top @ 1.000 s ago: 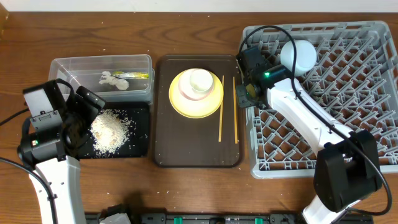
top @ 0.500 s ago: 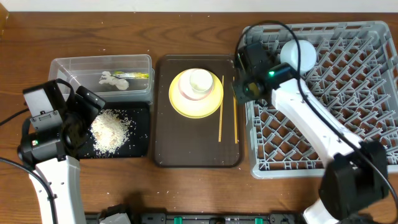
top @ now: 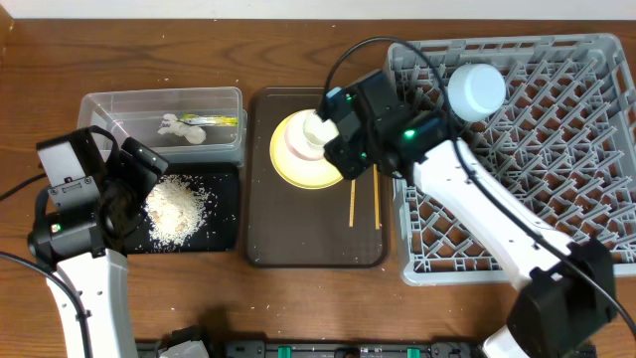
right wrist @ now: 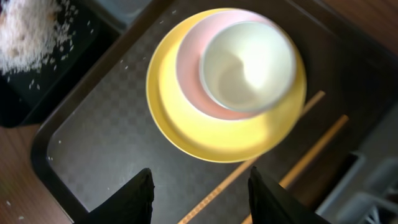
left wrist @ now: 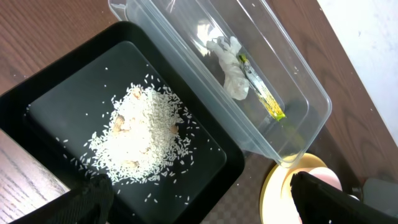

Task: Sort waste into correct bins and load items into the dishwasher rack
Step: 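Grasp the white cup rim with the right gripper and lift it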

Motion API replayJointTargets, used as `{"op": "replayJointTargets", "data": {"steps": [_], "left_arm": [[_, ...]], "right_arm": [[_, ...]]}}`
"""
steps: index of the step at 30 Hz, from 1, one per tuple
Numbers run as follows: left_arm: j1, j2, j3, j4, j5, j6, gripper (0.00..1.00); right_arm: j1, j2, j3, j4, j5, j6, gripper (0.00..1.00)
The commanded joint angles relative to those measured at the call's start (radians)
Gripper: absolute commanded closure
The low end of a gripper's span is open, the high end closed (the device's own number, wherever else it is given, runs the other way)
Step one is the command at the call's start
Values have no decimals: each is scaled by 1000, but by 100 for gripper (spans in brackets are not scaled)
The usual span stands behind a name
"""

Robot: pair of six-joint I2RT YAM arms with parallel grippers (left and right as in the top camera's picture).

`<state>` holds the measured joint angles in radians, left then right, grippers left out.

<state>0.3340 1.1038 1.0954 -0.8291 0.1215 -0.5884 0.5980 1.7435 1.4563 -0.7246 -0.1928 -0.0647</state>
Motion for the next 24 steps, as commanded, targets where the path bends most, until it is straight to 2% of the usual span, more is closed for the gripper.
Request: {"op": "replayJointTargets", "data": {"steps": [1,11,24], "left_arm": [[5,2,15,0,-2,-8,6],[5,2,15,0,-2,-8,6],[5,2,15,0,-2,-8,6]], "right_arm": [[26,49,7,39,6,-50,53],[26,148,7,256,8,-100,55],[46,303,7,432,8,-151,61]]}}
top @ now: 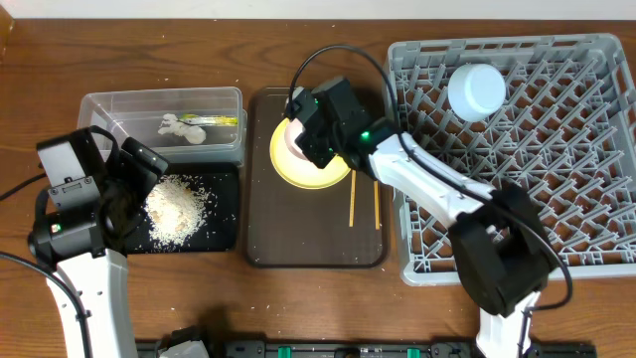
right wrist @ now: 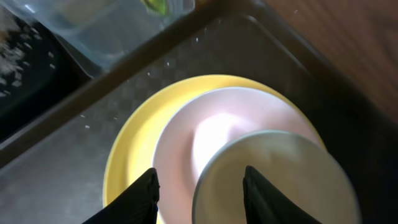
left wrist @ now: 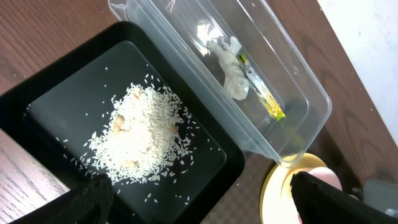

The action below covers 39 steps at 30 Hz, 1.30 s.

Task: Sort waste into correct bins and load items into the dishwasher rack

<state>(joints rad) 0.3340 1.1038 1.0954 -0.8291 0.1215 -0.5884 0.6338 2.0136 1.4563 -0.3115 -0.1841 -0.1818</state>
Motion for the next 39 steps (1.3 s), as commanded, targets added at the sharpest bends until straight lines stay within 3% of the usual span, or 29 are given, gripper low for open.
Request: {"op": "replayJointTargets", "data": {"steps": [1,7,11,22,30,33,39], "left_arm": [[5,2,15,0,-2,-8,6],[5,2,15,0,-2,-8,6],[5,2,15,0,-2,-8,6],[5,2,15,0,-2,-8,6],[5,2,15,0,-2,-8,6],[5,2,15,0,-2,-8,6],[5,2,15,0,-2,-8,6]], "right_arm": [[10,37,7,25,0,-37,64],[10,39,8,63,3,-36,80],[8,32,8,82,3,-36,99],[3,-126,9,50,-1,33,99],[-77,-348,9,-165,-17,40,99],[-140,-416,9,-242,-85,59,99],[-348,-474,9,-326,-401,127,99]]}}
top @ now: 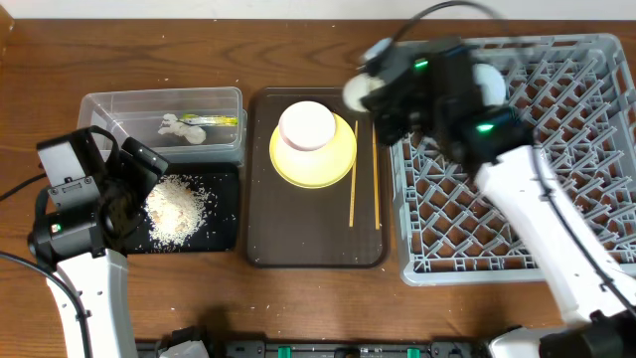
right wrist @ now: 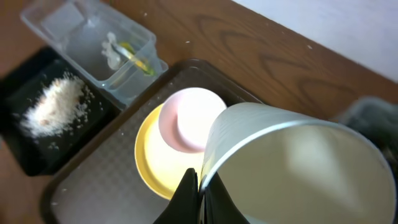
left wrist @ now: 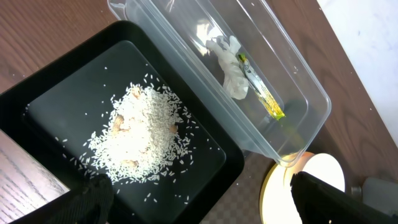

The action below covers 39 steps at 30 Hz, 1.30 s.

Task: Sort waste into correct bins and load items into the dishwasher rack

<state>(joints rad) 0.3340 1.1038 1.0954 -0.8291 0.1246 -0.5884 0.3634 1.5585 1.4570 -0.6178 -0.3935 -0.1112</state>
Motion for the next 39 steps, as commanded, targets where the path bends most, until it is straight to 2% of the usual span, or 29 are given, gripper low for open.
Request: {"op": "replayJointTargets", "data": {"steps": [1,7,15,23,31,39], "left_arm": [[5,2,15,0,-5,-8,6],[5,2,15,0,-5,-8,6],[5,2,15,0,-5,-8,6],[5,2,15,0,-5,-8,6],[5,2,15,0,-5,-8,6],[5,2,15,0,-5,-8,6]], "right_arm": [[-117,-18,8,-44,-232,59,99],[-239,24,6,-143,-256,54,99],[-259,131,6,-82,-604,-18,99],[-260,289,6,-46,-606,-77,99],[-266,340,6,12,-602,-108,99],[-290,340,6,-31,-499,-108,87]]}}
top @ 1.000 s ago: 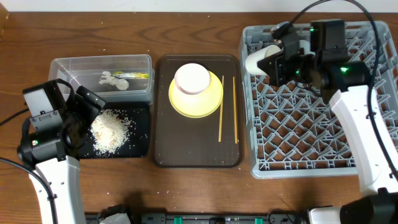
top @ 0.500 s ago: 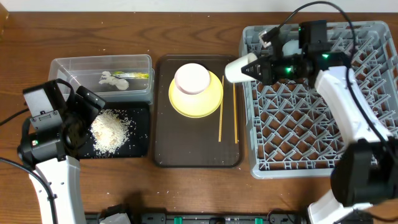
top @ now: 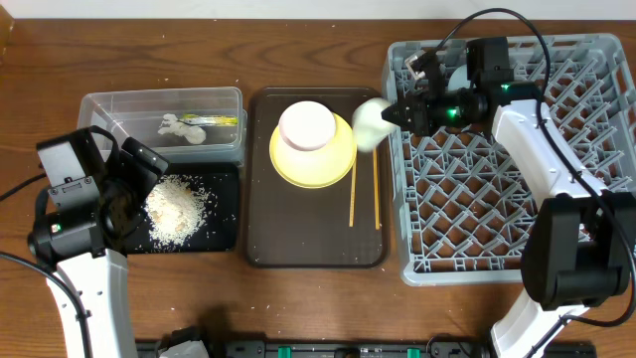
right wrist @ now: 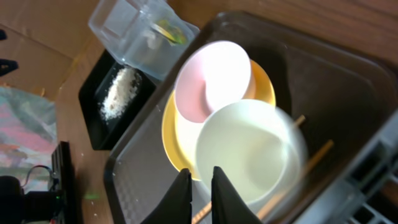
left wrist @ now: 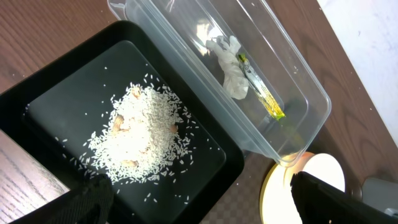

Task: Sort waste into correct bins and load items into the dishwasher rack

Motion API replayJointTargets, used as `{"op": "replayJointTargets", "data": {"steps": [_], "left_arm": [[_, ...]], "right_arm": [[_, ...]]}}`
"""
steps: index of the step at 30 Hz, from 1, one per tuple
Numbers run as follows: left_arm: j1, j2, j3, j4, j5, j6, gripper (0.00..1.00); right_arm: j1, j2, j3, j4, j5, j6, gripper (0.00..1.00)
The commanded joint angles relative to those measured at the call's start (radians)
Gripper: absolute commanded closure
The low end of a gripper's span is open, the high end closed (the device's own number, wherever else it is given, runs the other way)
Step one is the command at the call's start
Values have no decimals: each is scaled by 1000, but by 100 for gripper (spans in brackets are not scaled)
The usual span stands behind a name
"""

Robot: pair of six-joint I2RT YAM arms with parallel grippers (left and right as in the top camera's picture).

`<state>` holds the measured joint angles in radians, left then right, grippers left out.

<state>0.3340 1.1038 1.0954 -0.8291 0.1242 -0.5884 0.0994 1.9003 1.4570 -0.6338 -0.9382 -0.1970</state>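
Note:
My right gripper is shut on the rim of a pale cup. It holds the cup tipped on its side in the air, at the left edge of the grey dishwasher rack. A pink bowl sits on a yellow plate on the brown tray. Two chopsticks lie on the tray beside the plate. My left gripper hangs open over the black tray of rice.
A clear bin at the back left holds a crumpled tissue and a small wrapper. The black tray lies just in front of it. The rack fills the table's right side.
My right gripper, still holding the cup, now sits a little lower at the rack's left edge. The arm now reaches in from over the rack. The left arm has not moved.
My right gripper was open above the pale cup stacked in the pink bowl. Then its fingers stood either side of the cup's rim. Then it was shut on the cup, lifted off the bowl. Now the cup is at the rack's edge.

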Motion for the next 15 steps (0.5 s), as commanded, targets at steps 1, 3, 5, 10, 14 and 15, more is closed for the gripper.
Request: {"op": "replayJointTargets", "data": {"steps": [1,3,5,10,14,15], "left_arm": [[5,2,15,0,-5,-8,6],[5,2,15,0,-5,-8,6],[5,2,15,0,-5,-8,6],[5,2,15,0,-5,-8,6],[5,2,15,0,-5,-8,6],[5,2,15,0,-5,-8,6]], "right_arm": [[-29,-2,6,-25,60,-27,87],[-36,-2,6,-42,60,-59,86],[-43,-2,6,-48,59,-66,85],[-29,-5,17,-48,96,-31,85],[45,-16,65,-123,291,-8,84],[67,-17,80,-143,336,-8,84]]}}
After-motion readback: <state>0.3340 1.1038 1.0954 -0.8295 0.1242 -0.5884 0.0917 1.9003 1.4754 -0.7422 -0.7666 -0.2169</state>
